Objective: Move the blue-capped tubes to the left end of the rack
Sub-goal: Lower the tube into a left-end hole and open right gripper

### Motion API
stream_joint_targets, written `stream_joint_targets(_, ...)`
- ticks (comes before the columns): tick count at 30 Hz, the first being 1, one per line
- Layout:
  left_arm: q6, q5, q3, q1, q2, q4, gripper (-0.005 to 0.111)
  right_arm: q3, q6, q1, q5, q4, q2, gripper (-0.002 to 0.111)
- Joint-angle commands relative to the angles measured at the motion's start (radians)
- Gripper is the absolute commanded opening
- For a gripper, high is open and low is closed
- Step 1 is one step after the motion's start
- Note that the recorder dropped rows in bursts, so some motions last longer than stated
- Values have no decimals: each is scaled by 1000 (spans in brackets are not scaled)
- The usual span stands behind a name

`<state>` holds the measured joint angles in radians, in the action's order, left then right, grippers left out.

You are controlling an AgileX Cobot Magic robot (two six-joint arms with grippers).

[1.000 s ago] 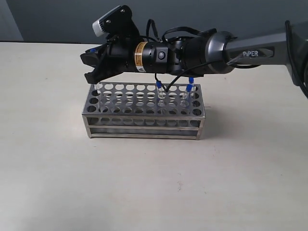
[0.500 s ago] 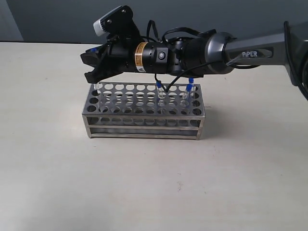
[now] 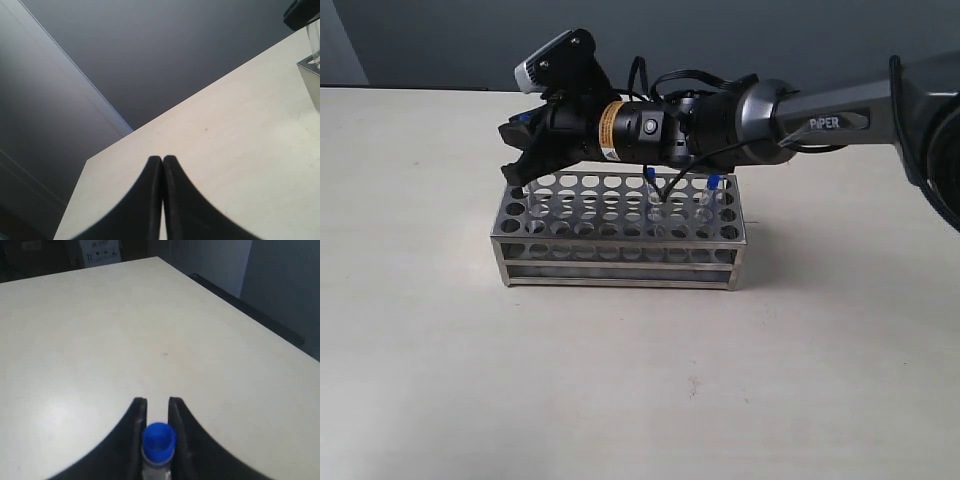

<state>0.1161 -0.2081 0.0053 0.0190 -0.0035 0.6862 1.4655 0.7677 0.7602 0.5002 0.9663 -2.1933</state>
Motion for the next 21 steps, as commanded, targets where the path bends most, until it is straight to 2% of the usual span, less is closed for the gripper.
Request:
stream_joint_targets(1, 5, 5, -5, -2, 3, -1, 1, -4, -10, -2, -57, -6, 3, -1)
stream_joint_targets(8, 5, 5, -5, -2, 3, -1, 1, -4, 55, 44, -51, 90, 3, -1)
stream_joint_targets(21, 5, 6, -5, -2, 3, -1, 1, -4, 55, 77, -128, 72, 3, -1)
